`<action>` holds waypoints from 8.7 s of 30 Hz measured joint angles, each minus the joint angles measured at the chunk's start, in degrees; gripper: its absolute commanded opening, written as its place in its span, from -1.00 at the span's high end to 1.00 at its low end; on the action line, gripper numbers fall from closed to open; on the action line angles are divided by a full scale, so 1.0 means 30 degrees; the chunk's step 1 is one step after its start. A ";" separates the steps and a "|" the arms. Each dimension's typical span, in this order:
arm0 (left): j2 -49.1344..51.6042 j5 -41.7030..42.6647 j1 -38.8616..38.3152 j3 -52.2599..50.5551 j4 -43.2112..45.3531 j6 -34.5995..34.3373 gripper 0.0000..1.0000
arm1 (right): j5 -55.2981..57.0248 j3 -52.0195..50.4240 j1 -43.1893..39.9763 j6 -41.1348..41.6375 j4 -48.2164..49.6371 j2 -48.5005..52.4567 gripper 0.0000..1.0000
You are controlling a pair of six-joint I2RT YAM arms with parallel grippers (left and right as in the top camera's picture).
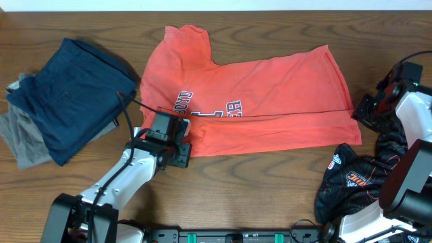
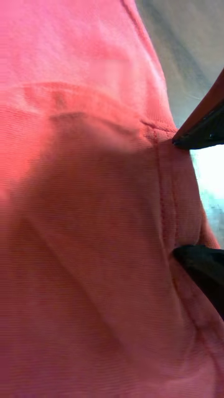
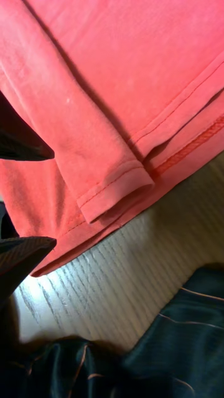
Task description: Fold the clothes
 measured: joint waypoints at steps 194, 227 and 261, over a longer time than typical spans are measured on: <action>0.1100 -0.2994 0.0634 1.0112 -0.5231 -0.1464 -0.79 | -0.1887 -0.1953 -0.1319 -0.0044 0.0372 -0.5945 0.08; 1.5336 0.2149 0.5340 1.6138 0.7359 0.1625 -0.07 | -0.3293 -0.1960 -0.0066 -0.1443 -0.1734 -0.6091 0.14; 1.0360 0.4299 0.4867 1.6269 -0.1100 -0.0459 0.88 | -0.1260 0.7555 0.2878 -0.1523 0.3169 0.6535 0.00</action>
